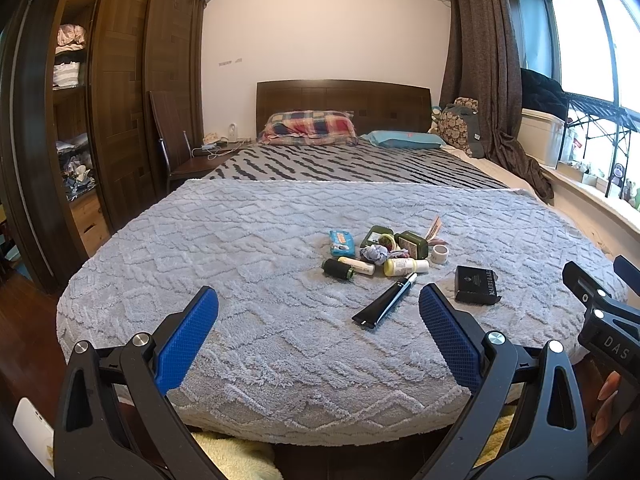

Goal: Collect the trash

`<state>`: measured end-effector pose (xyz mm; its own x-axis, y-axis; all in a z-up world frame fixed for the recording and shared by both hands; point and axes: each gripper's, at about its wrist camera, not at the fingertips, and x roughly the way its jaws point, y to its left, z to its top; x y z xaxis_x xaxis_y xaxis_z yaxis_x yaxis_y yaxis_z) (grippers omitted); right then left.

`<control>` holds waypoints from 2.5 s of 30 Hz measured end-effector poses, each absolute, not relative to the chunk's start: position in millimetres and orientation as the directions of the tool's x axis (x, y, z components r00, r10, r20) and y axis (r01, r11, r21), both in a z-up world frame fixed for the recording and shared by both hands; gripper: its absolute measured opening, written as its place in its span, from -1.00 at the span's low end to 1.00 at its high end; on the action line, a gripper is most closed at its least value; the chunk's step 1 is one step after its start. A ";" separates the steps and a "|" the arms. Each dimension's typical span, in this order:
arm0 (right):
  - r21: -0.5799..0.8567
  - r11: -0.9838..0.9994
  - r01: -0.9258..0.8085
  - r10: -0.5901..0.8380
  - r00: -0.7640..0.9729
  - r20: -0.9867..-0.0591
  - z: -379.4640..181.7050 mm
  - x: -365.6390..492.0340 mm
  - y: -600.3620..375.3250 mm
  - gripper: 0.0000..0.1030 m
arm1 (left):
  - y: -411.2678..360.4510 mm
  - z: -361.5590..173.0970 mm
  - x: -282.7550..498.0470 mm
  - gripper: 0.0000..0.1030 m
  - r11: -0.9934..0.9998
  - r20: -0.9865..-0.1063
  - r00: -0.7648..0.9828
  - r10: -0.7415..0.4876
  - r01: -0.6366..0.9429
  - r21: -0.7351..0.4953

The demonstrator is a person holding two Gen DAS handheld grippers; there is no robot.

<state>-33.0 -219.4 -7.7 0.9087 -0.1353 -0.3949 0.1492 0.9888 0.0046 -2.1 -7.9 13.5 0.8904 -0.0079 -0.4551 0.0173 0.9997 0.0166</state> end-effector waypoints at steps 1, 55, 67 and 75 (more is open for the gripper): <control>0.007 0.989 0.149 -0.134 0.909 -0.395 -8.8 -32.2 -220.8 0.94 | -8.4 12.6 -1.2 0.85 1.000 -0.458 0.889 -0.007 0.018 0.020; 0.075 0.967 0.242 -0.088 0.599 -0.796 -151.3 205.8 -254.9 0.84 | -82.2 -149.1 213.7 0.58 0.937 -0.786 0.587 -0.194 0.349 0.029; 0.065 0.973 0.223 -0.089 0.616 -0.783 -158.0 202.4 -259.4 0.51 | -86.8 -153.7 208.7 -0.26 0.917 -0.781 0.571 -0.253 0.398 -0.007; 0.168 0.971 0.172 0.009 0.672 -0.740 -141.3 162.3 -264.3 0.46 | -78.4 -141.0 186.2 -0.53 0.922 -0.774 0.567 -0.282 0.383 -0.056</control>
